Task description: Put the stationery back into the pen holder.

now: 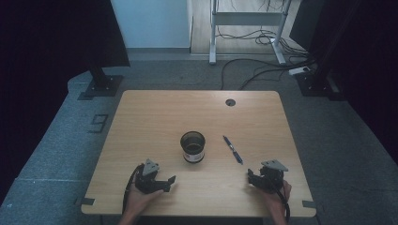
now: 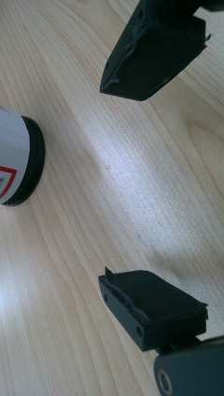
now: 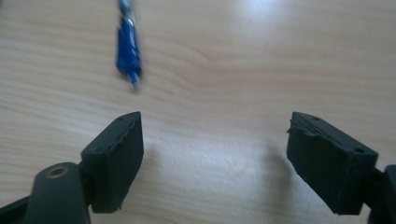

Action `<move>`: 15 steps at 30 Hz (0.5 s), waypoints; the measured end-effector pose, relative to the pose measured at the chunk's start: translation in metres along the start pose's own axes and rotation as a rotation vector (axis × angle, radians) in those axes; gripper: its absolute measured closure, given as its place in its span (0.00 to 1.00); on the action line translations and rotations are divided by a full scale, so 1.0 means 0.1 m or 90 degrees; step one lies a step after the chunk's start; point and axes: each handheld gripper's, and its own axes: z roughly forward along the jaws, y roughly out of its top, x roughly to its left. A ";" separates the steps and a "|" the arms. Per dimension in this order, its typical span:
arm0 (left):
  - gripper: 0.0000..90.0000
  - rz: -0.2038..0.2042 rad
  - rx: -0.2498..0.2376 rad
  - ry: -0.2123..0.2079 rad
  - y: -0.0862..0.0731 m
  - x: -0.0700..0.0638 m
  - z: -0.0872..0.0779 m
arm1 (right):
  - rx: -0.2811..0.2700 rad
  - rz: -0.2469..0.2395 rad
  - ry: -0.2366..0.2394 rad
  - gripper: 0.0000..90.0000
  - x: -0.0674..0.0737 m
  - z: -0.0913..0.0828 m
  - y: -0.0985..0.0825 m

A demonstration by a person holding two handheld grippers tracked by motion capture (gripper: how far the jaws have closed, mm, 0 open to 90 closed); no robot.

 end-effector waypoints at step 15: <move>0.12 -0.001 -0.002 0.001 -0.02 -0.01 0.00 | -0.071 -0.003 0.062 0.27 0.14 -0.05 0.42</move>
